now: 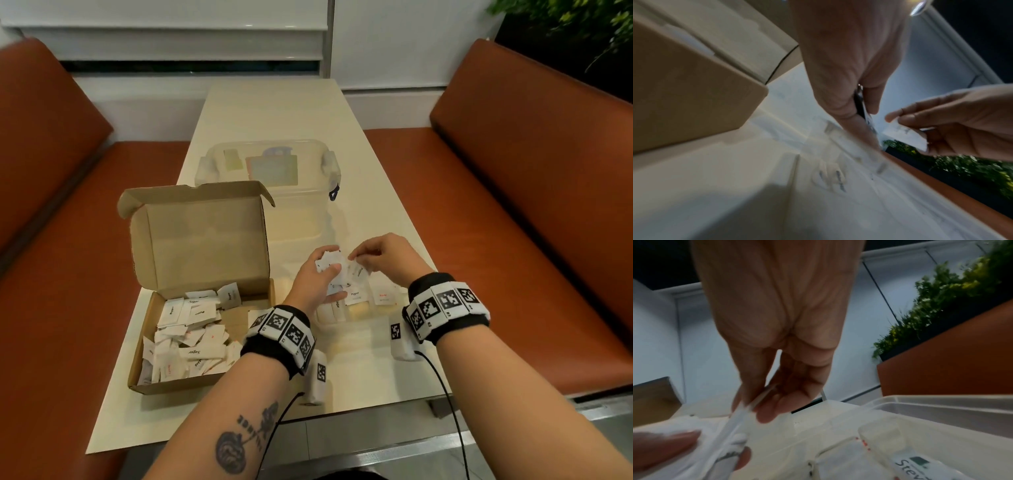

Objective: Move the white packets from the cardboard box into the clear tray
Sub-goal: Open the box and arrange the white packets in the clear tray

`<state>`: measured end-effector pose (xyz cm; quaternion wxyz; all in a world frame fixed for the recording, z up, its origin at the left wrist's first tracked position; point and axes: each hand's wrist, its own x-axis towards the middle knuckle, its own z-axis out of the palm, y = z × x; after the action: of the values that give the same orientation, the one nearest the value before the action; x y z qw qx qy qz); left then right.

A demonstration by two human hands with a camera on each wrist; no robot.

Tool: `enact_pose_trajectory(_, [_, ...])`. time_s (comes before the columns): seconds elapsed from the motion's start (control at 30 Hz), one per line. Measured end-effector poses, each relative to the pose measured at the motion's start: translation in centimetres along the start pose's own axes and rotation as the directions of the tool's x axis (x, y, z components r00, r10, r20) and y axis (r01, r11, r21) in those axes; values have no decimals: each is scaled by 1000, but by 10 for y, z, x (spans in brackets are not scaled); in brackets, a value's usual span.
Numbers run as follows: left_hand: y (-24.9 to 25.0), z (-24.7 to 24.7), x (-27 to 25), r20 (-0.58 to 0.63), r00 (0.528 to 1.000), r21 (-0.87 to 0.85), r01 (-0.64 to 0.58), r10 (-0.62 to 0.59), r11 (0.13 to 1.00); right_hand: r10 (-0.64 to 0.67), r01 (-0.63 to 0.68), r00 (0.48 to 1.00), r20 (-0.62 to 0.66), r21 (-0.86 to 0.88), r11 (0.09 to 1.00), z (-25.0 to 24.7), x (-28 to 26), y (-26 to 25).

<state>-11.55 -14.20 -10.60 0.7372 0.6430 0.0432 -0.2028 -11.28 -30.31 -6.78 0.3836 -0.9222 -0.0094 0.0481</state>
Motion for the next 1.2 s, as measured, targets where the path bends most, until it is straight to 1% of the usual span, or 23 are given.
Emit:
enact_pose_trajectory(0.07, [1,4,-1,36,999,24,18,-19,1000,-12,12,1000,-5,1,1000,3,2,-4])
enact_pose_trajectory(0.13, [1,7,-2,35,999,15,30,-30,999,-2,5,999,-51,58,998,8,3,-6])
enact_pose_trajectory(0.23, [-2,8,-1,-15,1000,-39,11,-11,999,44,-18,991,-129,200,980,17,2,-4])
enact_pose_trajectory(0.3, [-3,6,0,-53,999,-75,-8,5,997,106,-52,980,-168,297,953,22,0,-2])
enact_pose_trajectory(0.4, [-6,3,1,-85,996,-129,-10,-1,992,180,-116,974,-138,380,918,27,-3,4])
enact_pose_trajectory(0.47, [-9,2,1,-86,996,-137,-11,-1,990,190,-131,976,-105,410,902,27,-5,6])
enact_pose_trajectory(0.53, [-11,1,1,-97,995,-134,-26,14,991,172,-112,979,-111,411,905,25,-5,7])
enact_pose_trajectory(0.6, [-11,0,2,-137,990,-138,-48,29,989,156,-89,974,-162,360,929,22,-4,10])
enact_pose_trajectory(0.67, [-12,-3,4,-193,980,-150,-68,38,986,130,-90,971,-200,197,976,18,-1,14])
enact_pose_trajectory(0.7, [-13,-4,5,-212,977,-159,-72,37,985,112,-99,977,-180,78,992,17,0,17])
enact_pose_trajectory(0.77, [-14,-6,7,-220,975,-165,-78,41,983,101,-111,992,-81,-134,985,19,2,20])
enact_pose_trajectory(0.83, [-15,-5,7,-202,978,-152,-89,58,984,111,-105,994,9,-273,956,27,2,21])
enact_pose_trajectory(0.87, [-14,-5,8,-196,979,-145,-91,61,985,112,-95,993,32,-323,942,30,2,21])
enact_pose_trajectory(1.0, [-14,-6,8,-182,981,-138,-90,64,986,85,-51,994,66,-410,911,42,4,20])
enact_pose_trajectory(1.2, [-15,-6,9,-170,982,-108,-104,85,989,62,-28,996,66,-431,902,48,6,28])
